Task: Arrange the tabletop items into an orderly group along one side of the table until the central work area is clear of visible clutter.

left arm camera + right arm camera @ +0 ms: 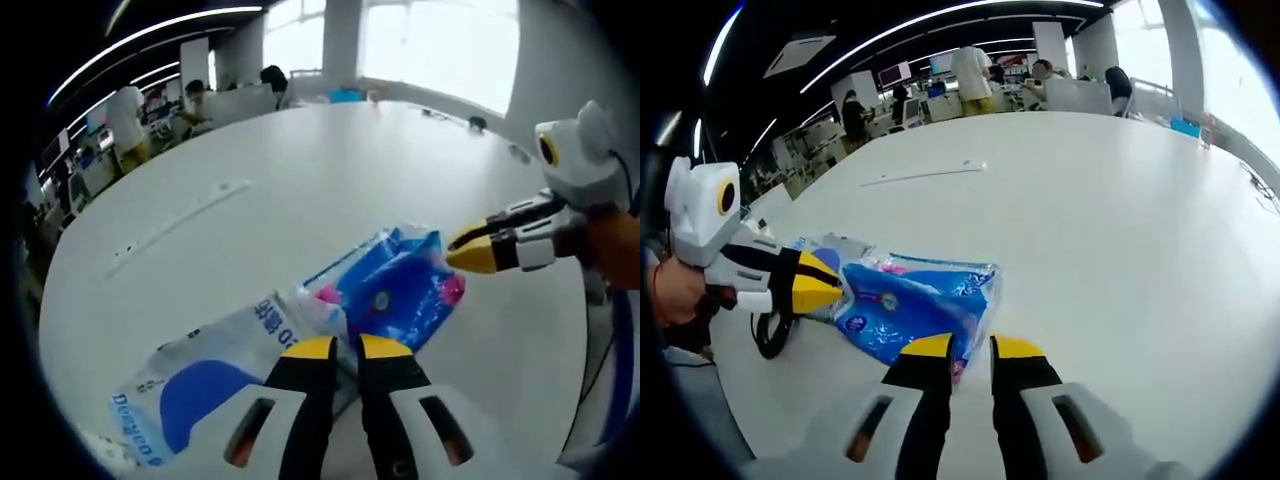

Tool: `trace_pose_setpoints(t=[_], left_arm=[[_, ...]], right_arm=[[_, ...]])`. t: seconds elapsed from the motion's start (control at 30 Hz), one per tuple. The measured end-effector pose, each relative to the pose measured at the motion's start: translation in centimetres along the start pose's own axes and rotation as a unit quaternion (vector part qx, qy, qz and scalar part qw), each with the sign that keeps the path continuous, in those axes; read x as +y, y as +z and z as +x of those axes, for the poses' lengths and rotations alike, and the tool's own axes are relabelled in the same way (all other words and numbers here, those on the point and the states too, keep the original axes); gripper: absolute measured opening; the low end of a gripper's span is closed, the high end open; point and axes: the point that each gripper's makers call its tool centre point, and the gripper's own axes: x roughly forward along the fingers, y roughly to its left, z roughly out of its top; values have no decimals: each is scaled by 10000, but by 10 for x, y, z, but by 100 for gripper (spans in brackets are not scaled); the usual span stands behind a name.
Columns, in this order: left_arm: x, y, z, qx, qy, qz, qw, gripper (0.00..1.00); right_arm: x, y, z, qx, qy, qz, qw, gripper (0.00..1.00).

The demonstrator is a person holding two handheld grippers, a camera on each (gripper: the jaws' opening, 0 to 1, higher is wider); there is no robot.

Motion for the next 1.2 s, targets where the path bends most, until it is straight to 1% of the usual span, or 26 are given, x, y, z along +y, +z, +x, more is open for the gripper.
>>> trace_pose_setpoints(t=[0.53, 1.2], left_arm=[[-2, 2, -3, -45, -57, -19, 10000, 12], [-5, 10, -9, -200, -157, 5, 9997, 22]], right_arm=[[-1, 2, -4, -29, -25, -49, 10000, 14], [0, 9, -8, -109, -56, -82, 9999, 21]])
